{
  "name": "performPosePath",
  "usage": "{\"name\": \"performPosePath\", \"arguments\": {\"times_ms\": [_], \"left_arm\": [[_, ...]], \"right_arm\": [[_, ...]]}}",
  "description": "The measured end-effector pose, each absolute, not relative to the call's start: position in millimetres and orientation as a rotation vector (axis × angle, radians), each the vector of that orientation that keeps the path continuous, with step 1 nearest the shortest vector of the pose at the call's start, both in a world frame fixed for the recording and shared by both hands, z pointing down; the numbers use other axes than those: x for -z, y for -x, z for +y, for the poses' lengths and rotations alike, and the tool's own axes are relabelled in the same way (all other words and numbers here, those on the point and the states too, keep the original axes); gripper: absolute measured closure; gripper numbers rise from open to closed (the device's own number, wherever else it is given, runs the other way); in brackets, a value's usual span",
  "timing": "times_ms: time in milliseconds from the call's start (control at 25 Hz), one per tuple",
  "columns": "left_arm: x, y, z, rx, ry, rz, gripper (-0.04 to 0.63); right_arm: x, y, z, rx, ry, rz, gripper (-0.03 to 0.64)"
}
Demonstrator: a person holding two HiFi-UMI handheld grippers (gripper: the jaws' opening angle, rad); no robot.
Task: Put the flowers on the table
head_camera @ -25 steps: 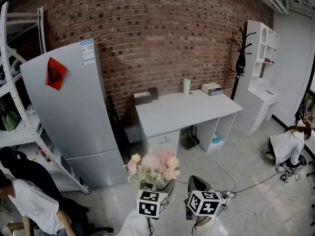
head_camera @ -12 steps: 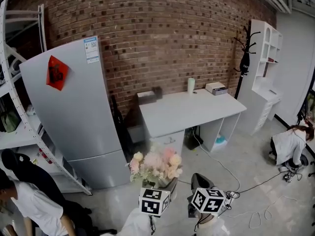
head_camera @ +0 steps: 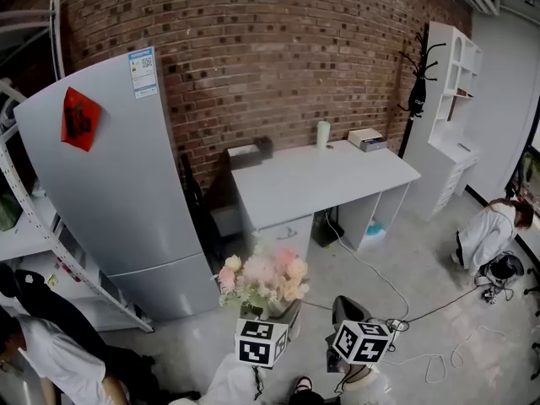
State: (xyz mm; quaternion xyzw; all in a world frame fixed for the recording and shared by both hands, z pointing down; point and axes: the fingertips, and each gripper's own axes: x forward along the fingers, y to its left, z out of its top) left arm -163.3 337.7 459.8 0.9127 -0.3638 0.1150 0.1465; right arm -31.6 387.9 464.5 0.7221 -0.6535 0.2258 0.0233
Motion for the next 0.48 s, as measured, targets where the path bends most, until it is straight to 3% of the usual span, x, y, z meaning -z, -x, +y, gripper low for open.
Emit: {"name": "performPosePath", "arguments": {"times_ms": [480], "left_arm": [[-467.3, 122.4, 265.2, -0.337, -2.621, -1.071, 0.279]], "right_arm": [[-472.8, -9.1, 303.7, -0.69, -2.203, -2.049, 0.594]]}}
